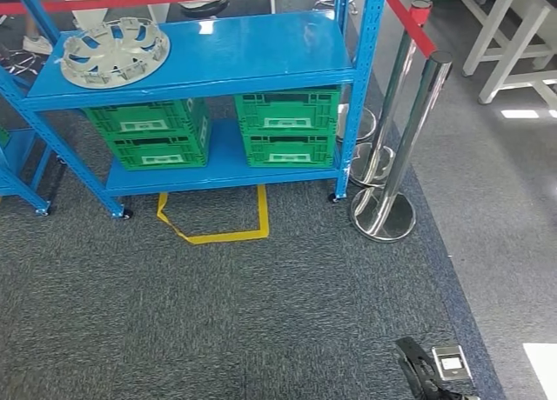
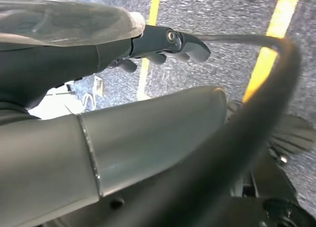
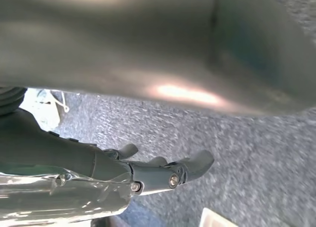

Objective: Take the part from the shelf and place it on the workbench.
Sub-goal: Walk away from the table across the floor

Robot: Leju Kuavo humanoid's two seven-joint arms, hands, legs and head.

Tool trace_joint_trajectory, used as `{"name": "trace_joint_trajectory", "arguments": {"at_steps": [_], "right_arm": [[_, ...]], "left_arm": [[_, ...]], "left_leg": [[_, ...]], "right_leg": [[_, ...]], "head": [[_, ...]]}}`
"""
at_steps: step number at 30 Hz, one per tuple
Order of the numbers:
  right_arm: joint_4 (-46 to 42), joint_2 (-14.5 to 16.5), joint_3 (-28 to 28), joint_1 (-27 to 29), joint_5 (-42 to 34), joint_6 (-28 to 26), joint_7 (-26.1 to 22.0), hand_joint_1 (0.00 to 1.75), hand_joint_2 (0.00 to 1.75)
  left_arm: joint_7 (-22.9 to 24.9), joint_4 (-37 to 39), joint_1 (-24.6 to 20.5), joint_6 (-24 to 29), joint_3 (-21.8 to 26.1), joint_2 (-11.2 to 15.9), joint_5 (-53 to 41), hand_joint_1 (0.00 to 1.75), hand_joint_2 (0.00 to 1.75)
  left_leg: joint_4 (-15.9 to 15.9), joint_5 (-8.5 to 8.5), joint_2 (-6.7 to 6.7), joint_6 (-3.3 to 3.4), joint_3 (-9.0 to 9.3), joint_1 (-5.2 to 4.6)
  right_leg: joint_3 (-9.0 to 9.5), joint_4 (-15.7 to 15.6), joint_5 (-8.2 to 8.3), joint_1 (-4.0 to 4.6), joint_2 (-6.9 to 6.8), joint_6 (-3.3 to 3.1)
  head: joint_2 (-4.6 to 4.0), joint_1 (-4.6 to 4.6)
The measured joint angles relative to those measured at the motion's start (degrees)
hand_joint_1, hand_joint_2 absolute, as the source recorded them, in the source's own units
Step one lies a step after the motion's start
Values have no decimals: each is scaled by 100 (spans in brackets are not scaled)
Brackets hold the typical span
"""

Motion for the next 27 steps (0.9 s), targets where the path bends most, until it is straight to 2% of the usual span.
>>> {"name": "trace_joint_trajectory", "arguments": {"at_steps": [2, 3, 4, 7, 8, 9, 10, 12, 13, 14, 15, 17, 18, 19, 20, 22, 23, 24, 25, 27], "right_arm": [[1, 20, 0, -1, -1, -9, -3, 0, 0], [1, 31, 0, -10, -1, -11, -4, 0, 0], [1, 37, -1, -18, -1, -11, -5, 0, 0], [0, 29, 3, -26, 1, -1, -9, 0, 0], [1, 31, 6, -25, 1, 2, -11, 0, 0], [1, 28, 8, -30, 1, 3, -13, 0, 0], [1, 24, 9, -35, 1, -2, -15, 0, 0], [2, 12, 9, -39, 1, -8, -12, 0, 0], [3, 8, 10, -28, 1, -9, -9, 0, 0], [5, 5, 11, -14, 1, -9, -7, 0, 0], [7, 4, 12, -1, 1, -9, -4, 0, 0], [14, 1, 13, 22, 1, -9, -5, 0, 0], [20, -1, 12, 23, 1, -7, -5, 0, 0], [25, -1, 12, 18, 1, -4, -5, 0, 0], [30, -2, 12, 9, 1, -3, -4, 0, 0], [30, -2, 13, -15, 1, -1, -6, 0, 0], [31, -4, 13, -17, 1, -2, -7, 0, 0], [31, -7, 13, -19, 1, -2, -9, 0, 0], [31, -10, 12, -21, 1, -2, -10, 0, 0], [32, -15, 12, -19, 1, 1, -11, 0, 0]], "left_arm": [[0, 3, 13, 0, 0, 28, 8, 0, 0], [-1, 5, 16, 0, -1, 48, 13, 0, 0], [-2, 8, 17, 0, -1, 61, 18, 0, 0], [-13, 9, 16, -1, -2, 58, 24, 0, 0], [-16, 9, 20, -1, -2, 57, 25, 0, 0], [-17, 9, 22, -2, -2, 53, 25, 0, 0], [-17, 9, 21, -7, -2, 46, 25, 0, 0], [-17, 9, 14, -20, -4, 28, 24, 0, 0], [-17, 9, 17, -25, -5, 15, 24, 0, 0], [-16, 9, 25, -26, -6, 2, 25, 0, 0], [-16, 9, 34, -26, -7, -10, 25, 0, 0], [-16, 10, 42, -26, -7, -22, 25, 0, 0], [-17, 11, 32, -25, -8, -22, 25, 0, 0], [-17, 12, 19, -25, -9, -21, 25, 0, 0], [-17, 13, 3, -24, -11, -21, 24, 0, 0], [-17, 13, -18, -24, -23, -20, 22, 0, 0], [-17, 13, -25, -24, -32, -20, 20, 0, 0], [-20, 13, -31, -24, -40, -22, 19, 0, 0], [-24, 13, -36, -24, -46, -23, 17, 0, 0], [-33, 13, -35, -24, -51, -29, 16, 0, 0]], "left_leg": [[-752, 616, -22, 218, 158, -122], [-1041, 823, -42, 289, 242, -180], [-1227, 930, -60, 328, 304, -224], [-1487, 864, -62, 312, 575, -218], [-1549, 843, -55, 319, 701, -198], [-1589, 810, -52, 322, 815, -180], [-1607, 757, -47, 322, 908, -167], [-1608, 613, -49, 315, 1076, -144], [-1608, 534, -56, 301, 1176, -130], [-1607, 450, -63, 281, 1289, -112], [-1606, 360, -70, 255, 1410, -92], [-1592, 184, -72, 193, 1629, -60], [-1589, 112, -73, 159, 1697, -53], [-1594, 62, -75, 125, 1742, -50], [-1588, 44, -77, 93, 1775, -49], [-1505, 73, -68, 32, 1777, -42], [-1343, 82, -57, 5, 1710, -38], [-1079, 38, -46, -22, 1550, -27], [-727, -66, -35, -52, 1307, -11], [-21, -337, -24, -114, 739, 29]], "right_leg": [[133, -60, -114, 39, 13, -10], [184, -102, -173, 42, 19, -4], [257, -147, -203, 36, 27, 10], [493, -180, -158, 28, 31, 98], [442, -16, -151, 27, 22, 131], [301, 266, -191, 25, 14, 160], [77, 636, -282, 10, 5, 193], [-426, 1280, -642, -17, -1, 260], [-607, 1396, -818, -34, -4, 284], [-716, 1339, -893, -50, -7, 306], [-757, 1118, -796, -67, -10, 327], [-738, 519, -121, -90, -38, 362], [-712, 307, 173, -80, -51, 342], [-675, 202, 383, -65, -59, 294], [-642, 170, 428, -42, -59, 230], [-491, 75, 416, -36, -30, 116], [-426, 21, 403, -48, -25, 81], [-364, -24, 391, -65, -21, 52], [-332, -54, 369, -79, -25, 30], [-282, -67, 307, -98, -24, 16]], "head": [[0, 9], [0, 19], [0, 21], [0, 24], [0, 35], [0, 46], [0, 56], [0, 75], [0, 84], [0, 91], [0, 96], [0, 102], [0, 97], [0, 95], [0, 87], [0, 92], [0, 80], [0, 64], [0, 47], [0, 16]]}}
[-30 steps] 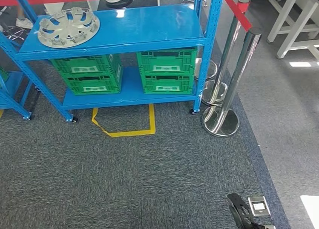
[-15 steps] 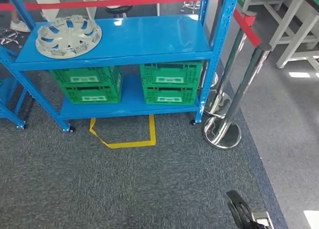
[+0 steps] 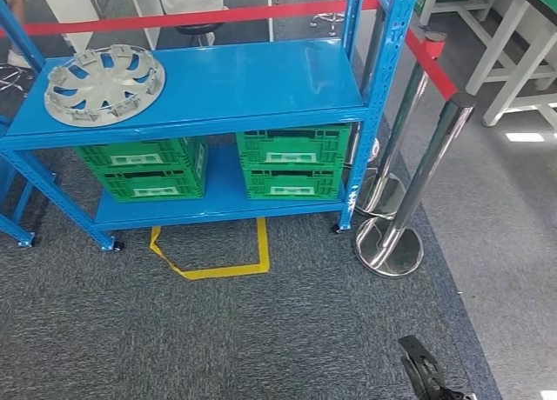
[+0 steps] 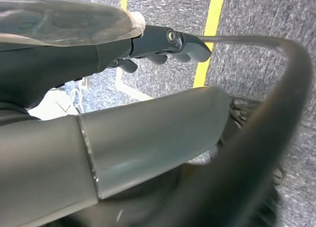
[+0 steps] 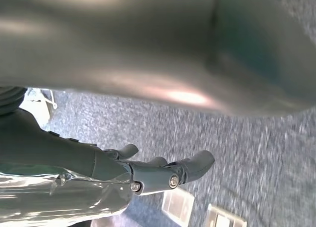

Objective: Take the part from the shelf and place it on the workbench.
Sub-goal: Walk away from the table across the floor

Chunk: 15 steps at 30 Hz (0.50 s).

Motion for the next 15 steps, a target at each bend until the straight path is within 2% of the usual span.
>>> {"name": "trace_joint_trajectory", "arguments": {"at_steps": [1, 2, 3, 5, 6, 7, 9, 11, 12, 13, 15], "right_arm": [[1, 0, 1, 4, 0, 2, 1, 0, 0], [1, 0, 1, 7, 0, 4, 1, 0, 0], [1, 0, 1, 8, 0, 6, 1, 0, 0], [2, -1, 1, 8, 1, 6, -2, 0, 0], [3, -3, 1, 5, 2, 6, -5, 0, 0], [3, -4, 2, 1, 4, 8, -8, 0, 0], [3, -7, 3, -5, 14, 13, -17, 0, 0], [2, -7, 5, -15, 27, 19, -27, 0, 0], [2, -7, 6, -23, 34, 21, -33, 0, 0], [1, -7, 7, -25, 40, 23, -38, 0, 0], [2, -7, 9, -21, 50, 26, -43, 0, 0]], "left_arm": [[-3, 0, 9, 0, -2, -1, 0, 0, 0], [-3, 0, 20, 0, -3, 0, 0, 0, 0], [-4, 0, 30, 0, -4, 3, 2, 0, 0], [-4, 0, 43, 0, -5, 6, 11, 0, 0], [-4, 0, 44, 0, -6, 2, 21, 0, 0], [-4, 0, 40, 0, -6, -2, 31, 0, 0], [-3, 0, 34, 4, -7, -9, 50, 0, 0], [-2, 0, 40, 11, -8, -5, 64, 0, 0], [-3, 0, 42, 13, -8, -2, 70, 0, 0], [-6, 0, 40, 15, -7, 1, 74, 0, 0], [-14, 0, 34, 15, -6, 5, 77, 0, 0]], "left_leg": [[189, -50, 3, -26, -218, 22], [191, 13, 5, -44, -339, 40], [-2, 200, 9, -63, -361, 58], [-728, 760, 32, -101, -202, 90], [-1004, 888, 54, -100, -131, 94], [-1152, 983, 74, -79, -93, 87], [-1148, 932, 91, 11, -86, 61], [-1146, 953, 85, 101, -52, 57], [-1156, 935, 86, 142, -32, 55], [-1164, 912, 87, 184, -8, 50], [-1165, 852, 86, 252, 42, 12]], "right_leg": [[39, 0, -43, -13, 4, 11], [95, 0, -91, -31, 9, 30], [169, 0, -146, -56, 14, 57], [326, 2, -259, -95, 19, 130], [388, 7, -312, -102, 20, 175], [408, 8, -362, -96, 15, 223], [438, -20, -440, -87, 2, 310], [462, 2, -530, -107, -12, 367], [405, 154, -622, -112, -14, 379], [254, 457, -768, -109, -14, 381], [-253, 1333, -1087, -75, -14, 367]], "head": [[0, -1], [0, -2], [0, -3], [0, -13], [0, -34], [0, -52], [0, -44], [0, 16], [0, 44], [0, 77], [0, 144]]}}
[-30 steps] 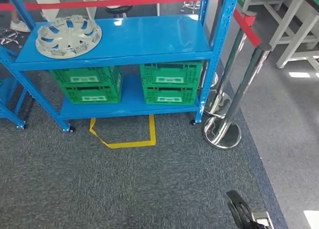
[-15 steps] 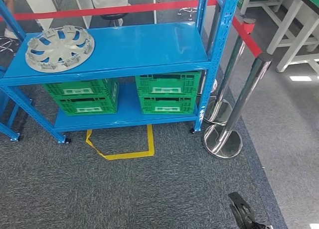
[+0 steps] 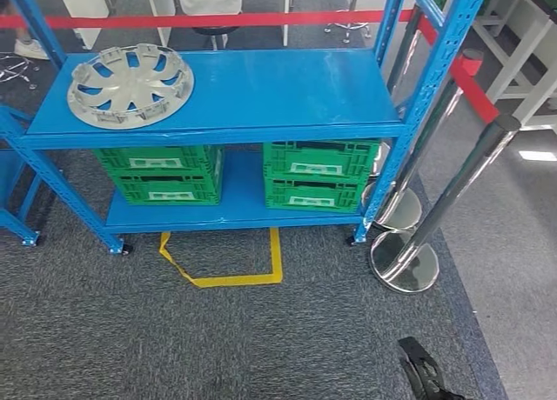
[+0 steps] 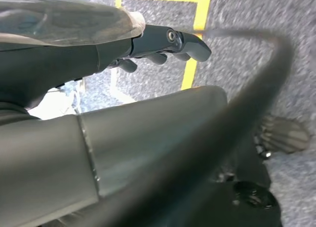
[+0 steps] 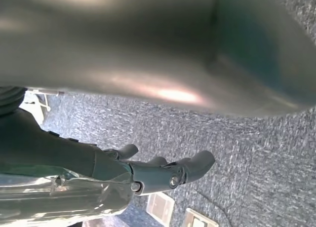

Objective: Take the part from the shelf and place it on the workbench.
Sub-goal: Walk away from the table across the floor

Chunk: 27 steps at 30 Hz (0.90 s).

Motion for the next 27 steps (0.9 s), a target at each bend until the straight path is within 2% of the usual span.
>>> {"name": "trace_joint_trajectory", "arguments": {"at_steps": [1, 2, 3, 5, 6, 7, 8, 11, 19, 27], "right_arm": [[1, 0, 1, 8, 1, 1, 0, 0, 0], [1, 0, 3, 16, 1, 3, 0, 0, 0], [2, 0, 5, 23, 2, 5, 0, 0, 0], [2, -4, 10, 27, 1, 13, -1, 0, 0], [4, -8, 14, 29, -8, 16, -1, 0, 0], [7, -13, 16, 26, -20, 20, 1, 0, 0], [9, -16, 19, 23, -33, 22, 3, 0, 0], [10, -17, 22, 21, -51, 25, 15, 0, 0], [8, -15, 28, 15, -50, 43, 16, 0, 0], [8, -15, 51, 15, 2, 84, 18, 0, 0]], "left_arm": [[-4, 0, -1, 0, 1, 1, 0, 0, 0], [-7, 0, 1, 0, 1, 1, 0, 0, 0], [-9, 0, 5, 0, 0, 1, -1, 0, 0], [-17, 0, 12, 0, -1, -1, -6, 0, 0], [-23, 0, 7, 0, -2, -4, -11, 0, 0], [-30, 0, 0, 0, -2, -5, -19, 0, 0], [-36, 0, -6, 0, -2, -4, -26, 0, 0], [-39, 0, -13, -6, -3, 8, -34, 0, 0], [-37, 0, -25, -9, -17, 33, -33, 0, 0], [33, 0, -24, -10, -21, 42, 66, 0, 0]], "left_leg": [[0, -32, -7, 23, 34, -23], [0, -67, -18, 35, 78, -45], [0, -103, -30, 41, 133, -65], [-6, -181, -48, 39, 254, -94], [-6, -213, -58, 28, 297, -109], [-9, -231, -64, 12, 316, -116], [-7, -240, -70, 1, 315, -123], [-24, -231, -71, 4, 306, -126], [-129, -208, -67, -28, 363, -122], [-156, -186, -67, -62, 370, -121]], "right_leg": [[-240, 348, -64, 21, 1, -13], [-390, 488, -3, 44, 1, -35], [-428, 383, 190, 69, 1, -70], [-261, -295, 732, 130, 3, -180], [-157, -626, 925, 161, 5, -234], [-78, -846, 1020, 187, 4, -274], [-32, -944, 1031, 198, 6, -289], [7, -1024, 1050, 196, 10, -257], [15, -1036, 1037, 192, 14, -277], [11, -1036, 1045, 191, 15, -293]], "head": [[0, 25], [0, 43], [1, 59], [1, 85], [1, 76], [0, 66], [0, 48], [0, 17], [0, -50], [0, -65]]}}
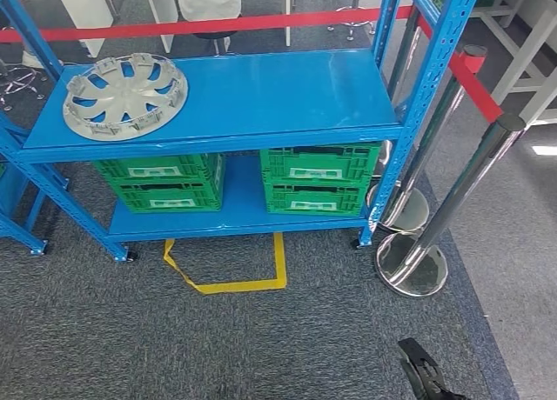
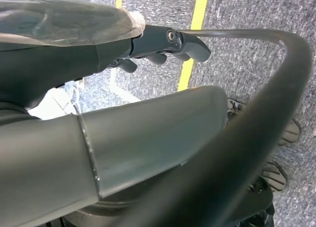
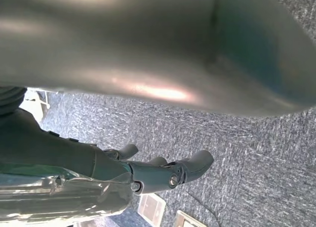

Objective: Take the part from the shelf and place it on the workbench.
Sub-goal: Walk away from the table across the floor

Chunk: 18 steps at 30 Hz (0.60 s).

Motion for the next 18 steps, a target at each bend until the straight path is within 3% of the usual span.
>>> {"name": "trace_joint_trajectory", "arguments": {"at_steps": [12, 16, 18], "right_arm": [[0, 0, 60, 0, 27, 32, -6, 0, 0], [0, 0, 67, 0, -12, 64, -59, 0, 175], [0, 0, 68, 0, -32, 70, -90, 0, 87]], "left_arm": [[-20, 0, 0, 26, 0, 0, 22, 0, 0], [-62, 0, 0, 11, 0, 1, -30, 0, 0], [-66, 0, 0, -5, 0, 2, -48, 0, 0]], "left_leg": [[-1, 2, 0, -3, -2, -2], [-1, 2, 0, -3, -2, -2], [-1, 2, 0, -3, -3, -2]], "right_leg": [[6, -13, 4, -2, 0, -5], [8, -18, 4, -3, 0, -5], [9, -20, 4, -3, 0, -4]], "head": [[0, 1], [0, 1], [0, 1]]}}
